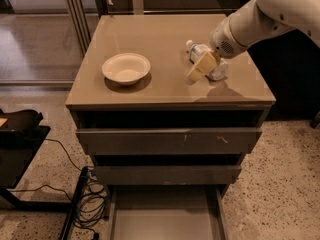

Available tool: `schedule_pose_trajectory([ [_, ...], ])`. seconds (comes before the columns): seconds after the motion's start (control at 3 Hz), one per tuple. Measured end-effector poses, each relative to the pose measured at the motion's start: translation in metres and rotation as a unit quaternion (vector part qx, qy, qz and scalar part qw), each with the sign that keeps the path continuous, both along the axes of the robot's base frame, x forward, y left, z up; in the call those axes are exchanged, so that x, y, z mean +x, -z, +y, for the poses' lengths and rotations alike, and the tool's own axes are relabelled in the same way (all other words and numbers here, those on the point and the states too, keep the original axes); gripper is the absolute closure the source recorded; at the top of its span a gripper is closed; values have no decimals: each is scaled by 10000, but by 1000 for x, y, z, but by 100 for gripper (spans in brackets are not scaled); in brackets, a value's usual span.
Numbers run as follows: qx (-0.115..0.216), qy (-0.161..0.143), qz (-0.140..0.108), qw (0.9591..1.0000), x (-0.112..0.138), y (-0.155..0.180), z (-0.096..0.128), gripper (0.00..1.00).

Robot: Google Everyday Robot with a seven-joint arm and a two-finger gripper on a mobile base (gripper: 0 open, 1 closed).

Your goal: Place blue plastic bottle into bottom drawer

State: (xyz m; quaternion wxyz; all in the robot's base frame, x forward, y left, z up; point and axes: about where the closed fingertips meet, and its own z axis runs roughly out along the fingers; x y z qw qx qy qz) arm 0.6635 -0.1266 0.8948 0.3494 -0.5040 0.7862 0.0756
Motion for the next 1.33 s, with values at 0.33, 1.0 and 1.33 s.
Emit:
schedule_pose_trajectory([
  [0.33, -25, 355, 98, 9993, 29, 21, -8, 0],
  [1.0, 28, 1113, 288, 9934, 70, 55, -45, 0],
  [1.33, 31, 1127, 296, 9932, 70, 56, -46, 19],
])
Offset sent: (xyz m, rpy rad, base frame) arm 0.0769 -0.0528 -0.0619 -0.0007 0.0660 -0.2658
